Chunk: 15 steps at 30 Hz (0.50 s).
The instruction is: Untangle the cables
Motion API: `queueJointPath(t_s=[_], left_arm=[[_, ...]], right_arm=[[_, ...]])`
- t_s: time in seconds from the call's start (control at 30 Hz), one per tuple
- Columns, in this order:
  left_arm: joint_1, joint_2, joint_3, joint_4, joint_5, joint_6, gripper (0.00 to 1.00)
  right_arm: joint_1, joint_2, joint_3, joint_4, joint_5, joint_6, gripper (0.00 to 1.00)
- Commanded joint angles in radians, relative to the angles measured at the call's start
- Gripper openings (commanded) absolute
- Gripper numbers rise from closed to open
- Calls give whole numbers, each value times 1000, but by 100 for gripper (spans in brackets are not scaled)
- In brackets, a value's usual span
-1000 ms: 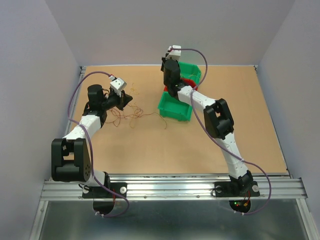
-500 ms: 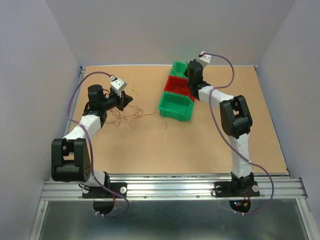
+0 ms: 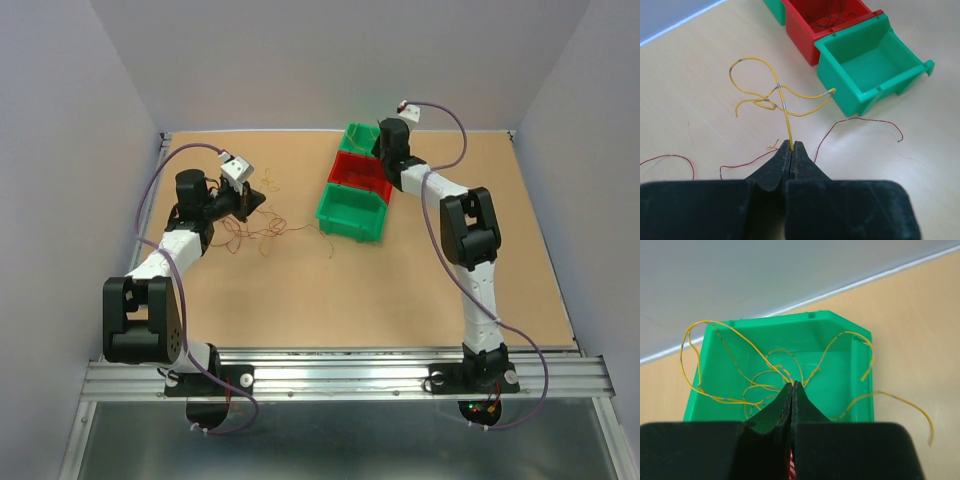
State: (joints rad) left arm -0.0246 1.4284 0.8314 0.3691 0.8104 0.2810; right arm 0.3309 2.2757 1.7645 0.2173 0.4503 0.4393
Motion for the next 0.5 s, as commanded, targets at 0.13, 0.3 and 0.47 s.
queueJointPath(t_s=[0.13, 0.3, 0.47], left_arm=[[-3, -37, 12, 19, 23, 15, 0], [-5, -42, 11, 17, 22, 17, 0], [-5, -31, 14, 17, 18, 18, 0]], right_arm=[[-13, 151, 320, -331, -149, -131, 1], [-73, 269, 467, -460, -312, -136, 0], [-107, 309, 495, -516, -399, -163, 0]])
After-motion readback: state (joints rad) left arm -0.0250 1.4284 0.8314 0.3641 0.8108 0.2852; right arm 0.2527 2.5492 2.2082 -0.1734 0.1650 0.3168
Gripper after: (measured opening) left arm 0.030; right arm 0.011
